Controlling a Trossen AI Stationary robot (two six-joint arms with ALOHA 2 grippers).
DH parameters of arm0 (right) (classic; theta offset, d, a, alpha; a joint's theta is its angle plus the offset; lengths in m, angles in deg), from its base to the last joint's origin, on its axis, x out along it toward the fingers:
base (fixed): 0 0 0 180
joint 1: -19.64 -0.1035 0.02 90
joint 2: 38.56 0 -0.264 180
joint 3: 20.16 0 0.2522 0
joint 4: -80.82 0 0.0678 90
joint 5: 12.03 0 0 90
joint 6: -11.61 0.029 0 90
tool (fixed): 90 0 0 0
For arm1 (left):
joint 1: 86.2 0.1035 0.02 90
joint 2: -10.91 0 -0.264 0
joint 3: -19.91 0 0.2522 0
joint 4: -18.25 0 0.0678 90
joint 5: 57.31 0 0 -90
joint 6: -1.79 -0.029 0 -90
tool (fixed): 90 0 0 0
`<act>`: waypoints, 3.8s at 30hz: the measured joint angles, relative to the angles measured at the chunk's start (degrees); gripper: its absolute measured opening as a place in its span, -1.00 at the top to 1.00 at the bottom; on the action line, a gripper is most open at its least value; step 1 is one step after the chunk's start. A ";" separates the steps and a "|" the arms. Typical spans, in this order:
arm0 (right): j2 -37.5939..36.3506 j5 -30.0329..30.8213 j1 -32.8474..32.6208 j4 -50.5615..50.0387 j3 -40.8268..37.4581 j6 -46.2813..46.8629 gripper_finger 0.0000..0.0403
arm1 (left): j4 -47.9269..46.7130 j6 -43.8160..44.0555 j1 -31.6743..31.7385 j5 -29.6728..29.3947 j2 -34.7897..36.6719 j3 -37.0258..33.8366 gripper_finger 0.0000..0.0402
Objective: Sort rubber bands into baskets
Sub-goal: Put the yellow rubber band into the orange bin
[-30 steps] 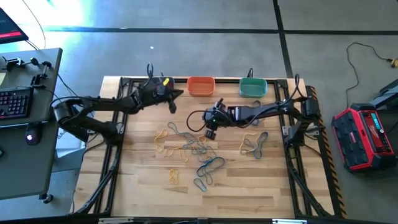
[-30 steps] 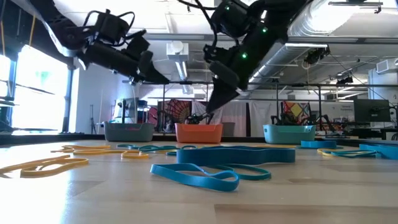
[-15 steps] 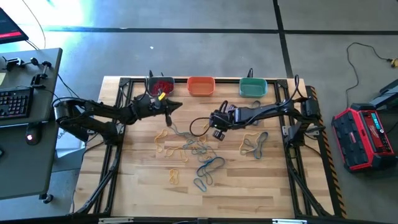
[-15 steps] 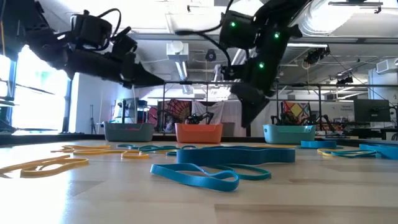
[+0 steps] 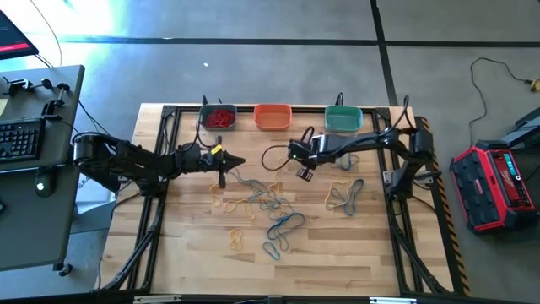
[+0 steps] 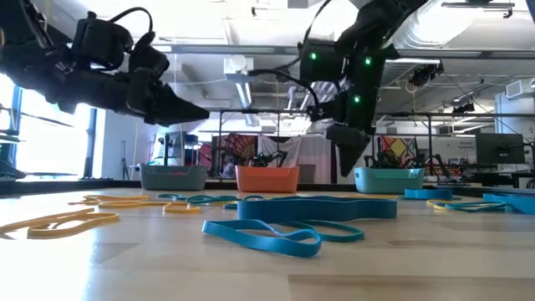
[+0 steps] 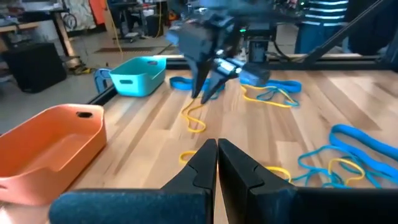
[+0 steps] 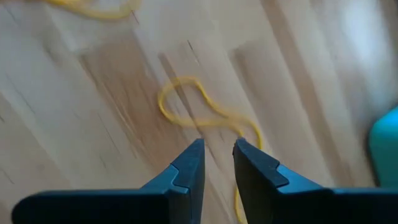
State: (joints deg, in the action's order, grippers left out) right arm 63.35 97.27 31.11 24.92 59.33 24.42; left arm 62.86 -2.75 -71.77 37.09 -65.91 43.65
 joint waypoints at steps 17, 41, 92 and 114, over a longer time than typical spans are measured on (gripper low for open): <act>0.00 3.44 8.60 -20.60 0.00 22.10 0.63 | 3.71 3.89 -1.49 -0.08 0.00 0.13 0.96; 0.03 -11.31 11.04 -2.61 0.00 -20.77 0.63 | 1.42 2.99 -1.40 -0.17 0.00 0.13 0.96; 6.49 -20.82 11.13 -0.16 6.67 -29.99 1.00 | 1.44 5.82 -1.46 -3.44 0.00 0.13 0.96; 6.49 -9.77 10.00 34.67 8.46 -28.66 1.00 | 1.86 5.92 -1.44 -7.04 0.00 0.13 0.96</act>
State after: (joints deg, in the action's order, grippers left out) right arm 69.84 87.50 41.11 59.59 67.79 -4.24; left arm 64.71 3.18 -73.21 30.06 -65.91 43.78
